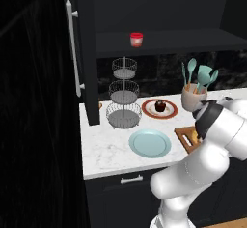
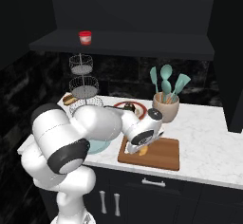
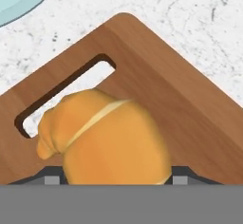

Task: From the different types of pastries on the counter, select a croissant and place it on the cutting board. Then retrieve a jar of jam from the cabinet and place it alongside the croissant on the cutting board.

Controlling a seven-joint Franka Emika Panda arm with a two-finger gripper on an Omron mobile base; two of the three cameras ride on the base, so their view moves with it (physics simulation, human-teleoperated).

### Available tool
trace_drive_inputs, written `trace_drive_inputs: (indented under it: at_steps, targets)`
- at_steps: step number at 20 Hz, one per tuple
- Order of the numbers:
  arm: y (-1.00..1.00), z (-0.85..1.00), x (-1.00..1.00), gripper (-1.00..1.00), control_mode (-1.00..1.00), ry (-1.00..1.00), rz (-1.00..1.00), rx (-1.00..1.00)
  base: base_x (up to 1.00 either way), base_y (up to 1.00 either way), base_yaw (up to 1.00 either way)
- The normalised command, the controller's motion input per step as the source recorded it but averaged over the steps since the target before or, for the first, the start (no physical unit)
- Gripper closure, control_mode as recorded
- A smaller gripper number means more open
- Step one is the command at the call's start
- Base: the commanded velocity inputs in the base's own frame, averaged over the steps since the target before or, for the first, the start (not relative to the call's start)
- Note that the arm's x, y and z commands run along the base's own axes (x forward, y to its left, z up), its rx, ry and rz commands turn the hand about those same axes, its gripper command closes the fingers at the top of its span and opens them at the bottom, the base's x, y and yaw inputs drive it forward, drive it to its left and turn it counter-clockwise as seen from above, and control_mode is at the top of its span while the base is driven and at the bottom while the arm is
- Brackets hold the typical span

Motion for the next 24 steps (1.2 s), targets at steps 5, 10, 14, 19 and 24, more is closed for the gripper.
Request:
trace_drive_inputs:
  at_steps: [5, 10, 14, 19, 24]
  targets:
    - [-0.04, -0.2, 0.03, 1.0, -1.0, 0.0, 0.0, 0.0, 0.0, 0.0, 0.0]
    - [-0.09, -0.08, 0.13, 1.0, -1.0, 0.0, -0.01, 0.0, 0.0, 0.0, 0.0]
    - [-0.06, -0.2, 0.05, -1.0, -1.0, 0.0, 0.0, 0.0, 0.0, 0.0, 0.0]
    - [0.0, -0.19, 0.05, -1.0, -1.0, 0.0, -0.02, 0.0, 0.0, 0.0, 0.0]
    - [-0.07, -0.06, 0.0, -1.0, -1.0, 0.0, -0.03, 0.0, 0.0, 0.0, 0.0]
